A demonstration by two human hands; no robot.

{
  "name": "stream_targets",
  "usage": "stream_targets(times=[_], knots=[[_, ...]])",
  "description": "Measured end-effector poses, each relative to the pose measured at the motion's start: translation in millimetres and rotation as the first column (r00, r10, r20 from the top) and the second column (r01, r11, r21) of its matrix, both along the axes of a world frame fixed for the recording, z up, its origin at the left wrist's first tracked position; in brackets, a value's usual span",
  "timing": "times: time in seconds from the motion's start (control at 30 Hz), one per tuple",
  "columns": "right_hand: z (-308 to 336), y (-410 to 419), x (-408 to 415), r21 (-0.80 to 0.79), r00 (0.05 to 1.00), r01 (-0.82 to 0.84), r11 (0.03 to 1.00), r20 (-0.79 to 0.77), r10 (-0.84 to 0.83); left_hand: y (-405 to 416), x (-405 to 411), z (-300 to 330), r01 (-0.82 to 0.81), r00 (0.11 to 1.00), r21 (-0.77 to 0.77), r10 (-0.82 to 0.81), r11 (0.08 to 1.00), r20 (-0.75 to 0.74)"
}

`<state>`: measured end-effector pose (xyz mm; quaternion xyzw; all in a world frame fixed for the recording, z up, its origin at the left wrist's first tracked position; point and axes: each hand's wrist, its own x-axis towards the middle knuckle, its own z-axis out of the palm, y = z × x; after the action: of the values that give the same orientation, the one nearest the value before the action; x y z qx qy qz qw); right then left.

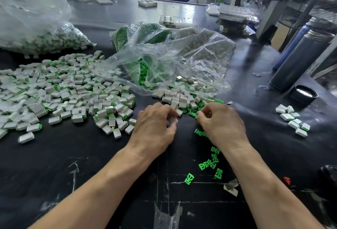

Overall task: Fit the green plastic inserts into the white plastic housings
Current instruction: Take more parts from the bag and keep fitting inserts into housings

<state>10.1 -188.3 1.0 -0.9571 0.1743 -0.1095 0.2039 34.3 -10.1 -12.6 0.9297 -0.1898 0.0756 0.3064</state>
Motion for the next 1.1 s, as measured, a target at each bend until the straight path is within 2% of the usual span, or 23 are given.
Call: stream_targets(times=[0.07,0.17,0.27,0.43,0.67,0.8,0.93,1.1], knots=[[-1.4,-0.6,-0.7,0.126,0.994,-0.001,0.992,0.107,-0.013,0.9,-0.1,2.5,0.004,1.0,-0.068,-0.003,0.998,0.011],[-4.6,1.1,-1.1,0.367,0.973,-0.079,0.927,0.23,-0.008,2.5,-2.7,5.2,-0.008,1.0,-0.159,0.006,0.987,-0.014],[-8.9,5.1,-0.1,0.466,0.956,-0.141,0.874,0.293,-0.002,3.2,-6.1,5.8,-0.016,0.999,-0.199,0.009,0.98,-0.037],[-13.7,6.9,0.9,0.547,0.951,-0.174,0.819,0.308,-0.003,3.0,-6.9,9.6,-0.011,0.999,-0.273,0.0,0.962,-0.041],[-14.1,9.5,0.4,0.609,0.944,-0.196,0.768,0.33,-0.021,2.8,-6.7,8.4,-0.009,0.999,-0.293,-0.004,0.956,-0.042],[-11.7,14.1,-2.1,0.631,0.938,-0.237,0.738,0.347,0.005,3.9,-4.7,7.3,-0.032,0.992,-0.408,-0.02,0.912,-0.122],[-7.6,17.6,-5.7,0.68,0.916,-0.314,0.663,0.4,0.023,3.9,-3.3,6.1,-0.046,0.977,-0.516,-0.069,0.856,-0.2],[-1.3,21.2,-10.5,0.711,0.882,-0.416,0.568,0.466,0.062,4.3,-3.4,5.2,-0.013,0.977,-0.55,-0.106,0.835,-0.185]])
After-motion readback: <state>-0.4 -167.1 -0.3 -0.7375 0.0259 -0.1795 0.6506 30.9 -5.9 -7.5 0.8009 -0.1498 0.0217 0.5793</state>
